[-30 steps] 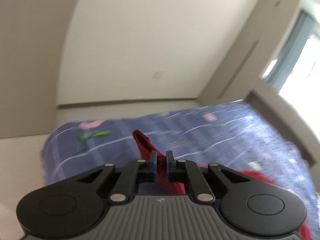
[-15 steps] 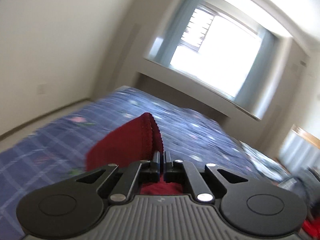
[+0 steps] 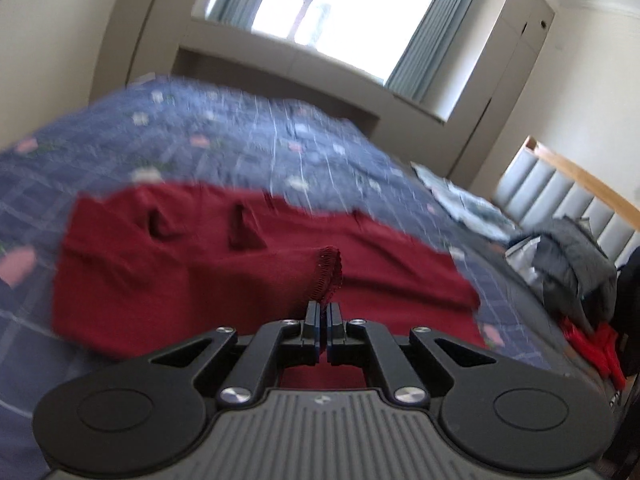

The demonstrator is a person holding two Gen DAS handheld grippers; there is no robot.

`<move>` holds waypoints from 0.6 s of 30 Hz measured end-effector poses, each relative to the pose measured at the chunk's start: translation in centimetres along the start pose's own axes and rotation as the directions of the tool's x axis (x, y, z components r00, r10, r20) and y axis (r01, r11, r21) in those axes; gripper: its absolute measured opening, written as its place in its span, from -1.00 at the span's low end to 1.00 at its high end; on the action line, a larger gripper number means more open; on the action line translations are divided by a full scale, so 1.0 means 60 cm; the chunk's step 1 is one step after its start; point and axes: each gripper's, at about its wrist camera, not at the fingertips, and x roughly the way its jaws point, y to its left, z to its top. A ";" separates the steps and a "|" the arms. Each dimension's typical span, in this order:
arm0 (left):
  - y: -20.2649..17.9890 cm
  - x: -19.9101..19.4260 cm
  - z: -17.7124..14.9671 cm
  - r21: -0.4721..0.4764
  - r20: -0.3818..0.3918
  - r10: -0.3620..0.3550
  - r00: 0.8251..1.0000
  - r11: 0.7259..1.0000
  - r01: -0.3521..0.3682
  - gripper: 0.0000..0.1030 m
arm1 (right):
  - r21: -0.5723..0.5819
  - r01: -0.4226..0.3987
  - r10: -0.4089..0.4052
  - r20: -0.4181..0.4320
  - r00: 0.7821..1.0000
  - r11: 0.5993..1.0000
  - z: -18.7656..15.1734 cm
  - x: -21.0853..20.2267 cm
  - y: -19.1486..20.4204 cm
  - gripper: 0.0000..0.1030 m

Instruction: Fold small clothes

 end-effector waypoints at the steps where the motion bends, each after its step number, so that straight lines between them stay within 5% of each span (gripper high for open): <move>1: 0.005 0.008 -0.008 -0.025 -0.022 -0.006 1.000 1.000 0.006 -0.89 | 0.014 -0.016 0.016 0.004 1.000 1.000 0.004 0.000 -0.008 0.84; 3: 0.021 0.015 -0.021 -0.081 -0.061 -0.010 0.998 0.997 0.005 -0.60 | 0.027 -0.053 0.053 0.013 0.999 0.998 0.013 0.007 -0.014 0.83; 5: 0.029 0.010 -0.024 -0.112 -0.069 -0.007 0.998 0.994 -0.001 0.06 | 0.035 -0.108 0.108 0.016 0.994 0.994 0.022 0.017 -0.011 0.82; 12: 0.071 -0.043 -0.028 -0.173 -0.037 0.063 0.997 0.983 -0.068 0.61 | 0.099 -0.349 0.354 -0.045 0.934 0.932 0.072 0.081 0.044 0.63; 18: 0.103 -0.096 -0.004 -0.219 -0.007 0.195 0.981 0.957 -0.191 0.78 | -0.014 -0.377 0.370 -0.163 0.914 0.926 0.099 0.148 0.131 0.37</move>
